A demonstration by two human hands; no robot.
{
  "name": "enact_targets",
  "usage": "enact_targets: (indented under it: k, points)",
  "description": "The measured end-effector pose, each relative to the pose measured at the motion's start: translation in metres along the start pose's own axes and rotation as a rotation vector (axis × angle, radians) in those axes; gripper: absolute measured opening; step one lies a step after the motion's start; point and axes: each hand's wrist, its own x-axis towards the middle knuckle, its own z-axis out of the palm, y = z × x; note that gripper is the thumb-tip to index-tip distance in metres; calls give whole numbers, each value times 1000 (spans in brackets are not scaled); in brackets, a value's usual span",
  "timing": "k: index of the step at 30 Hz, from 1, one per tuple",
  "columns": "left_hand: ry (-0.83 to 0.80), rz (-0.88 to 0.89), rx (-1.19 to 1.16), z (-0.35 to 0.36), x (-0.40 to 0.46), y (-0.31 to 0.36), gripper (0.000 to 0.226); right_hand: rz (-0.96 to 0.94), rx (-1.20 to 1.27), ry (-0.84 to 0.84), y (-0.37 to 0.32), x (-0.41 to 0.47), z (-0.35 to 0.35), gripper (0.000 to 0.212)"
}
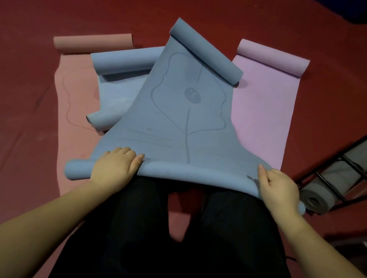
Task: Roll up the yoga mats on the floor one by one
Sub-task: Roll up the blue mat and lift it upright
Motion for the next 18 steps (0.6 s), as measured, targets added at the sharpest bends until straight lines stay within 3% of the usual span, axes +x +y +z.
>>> enact_targets:
  k: [3, 6, 10, 14, 18]
  points:
    - [-76, -76, -35, -2, 11, 3, 55, -148, -55, 26, 5, -12, 1, 54]
    - [-154, -126, -31, -7, 21, 6, 55, -173, -61, 21, 7, -17, 8, 42]
    - [-268, -109, -1, -21, 39, 9, 60, -140, -38, -34, 3, -5, 6, 55]
    - [-291, -51, 162, -47, 71, 12, 66, -78, -138, -246, -7, 32, -14, 52]
    - [-429, -82, 168, -69, 94, 12, 64, -39, -184, -490, -18, 63, -40, 51]
